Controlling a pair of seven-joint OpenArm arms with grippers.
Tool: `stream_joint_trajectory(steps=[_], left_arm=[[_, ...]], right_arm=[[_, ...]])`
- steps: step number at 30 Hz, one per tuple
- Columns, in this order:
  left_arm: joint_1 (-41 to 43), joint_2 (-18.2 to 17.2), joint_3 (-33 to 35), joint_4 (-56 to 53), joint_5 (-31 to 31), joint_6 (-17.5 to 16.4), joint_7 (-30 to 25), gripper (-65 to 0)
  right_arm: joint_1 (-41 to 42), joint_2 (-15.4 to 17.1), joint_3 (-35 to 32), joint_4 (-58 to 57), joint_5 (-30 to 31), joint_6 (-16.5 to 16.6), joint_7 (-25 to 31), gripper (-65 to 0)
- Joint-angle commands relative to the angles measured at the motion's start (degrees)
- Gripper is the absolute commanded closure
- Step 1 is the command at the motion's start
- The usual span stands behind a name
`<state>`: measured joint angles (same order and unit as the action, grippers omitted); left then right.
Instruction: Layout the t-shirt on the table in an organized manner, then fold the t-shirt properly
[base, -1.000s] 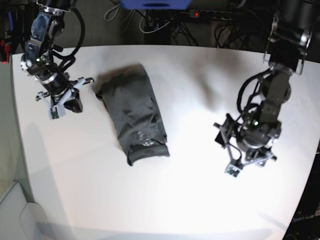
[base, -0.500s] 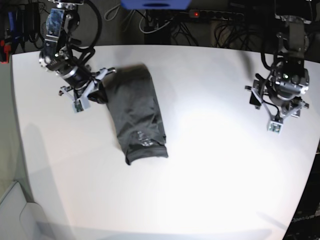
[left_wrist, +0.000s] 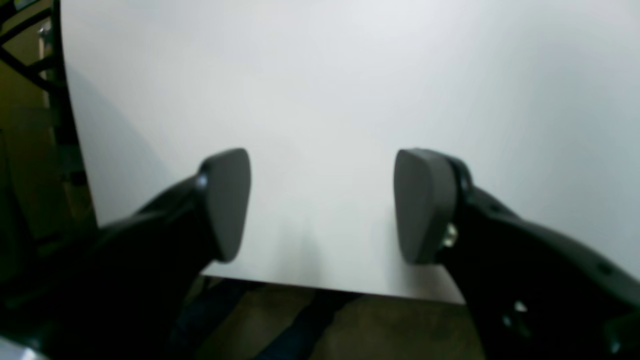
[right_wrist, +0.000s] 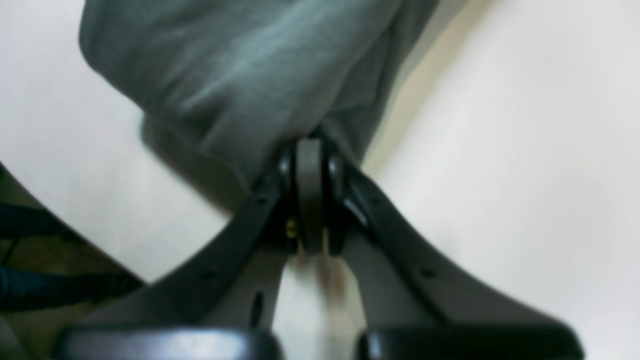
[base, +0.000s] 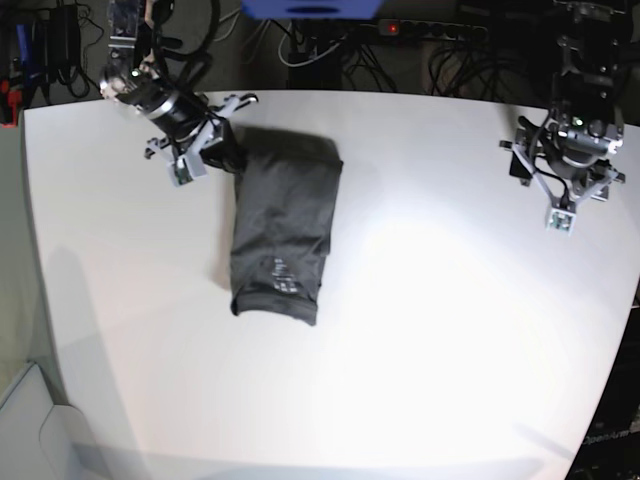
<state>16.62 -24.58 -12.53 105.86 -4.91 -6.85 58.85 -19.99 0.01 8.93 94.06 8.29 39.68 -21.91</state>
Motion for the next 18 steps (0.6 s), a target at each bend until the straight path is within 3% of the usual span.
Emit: stream_joint_trajectory(steps=[1, 6, 8, 12, 16, 18], left_arm=[[0.21, -0.70, -0.43, 0.99, 0.38, 0.30, -0.78, -43.3], [2.59, -0.43, -0.26, 2.75, 0.38, 0.30, -0.78, -41.5], [4.08, 0.53, -0.17, 3.72, 0.29, 0.30, -0.78, -31.6], [6.54, 3.08, -0.43, 5.30, 0.29, 0.30, -0.78, -2.2], [9.36, 5.72, 0.36, 7.85, 0.29, -0.14, -0.87, -0.5], [10.59, 6.95, -0.17, 9.34, 0.29, -3.74, -0.87, 0.0]], right_arm=[[-0.28, 0.21, 0.96, 1.02, 0.80, 0.32, 2.18, 0.0], [-0.36, 0.03, 5.88, 1.28, 0.80, 0.32, 3.49, 0.0], [-1.68, 0.03, 8.79, 2.51, 0.80, 0.32, 3.58, 0.0], [-4.58, -0.58, 13.71, 7.87, 0.72, 0.32, 3.58, 0.0], [-8.80, -3.22, 20.39, 12.27, 0.54, 0.32, 3.41, 0.0], [-11.44, -5.42, 24.61, 14.38, 0.54, 0.32, 3.32, 0.0]])
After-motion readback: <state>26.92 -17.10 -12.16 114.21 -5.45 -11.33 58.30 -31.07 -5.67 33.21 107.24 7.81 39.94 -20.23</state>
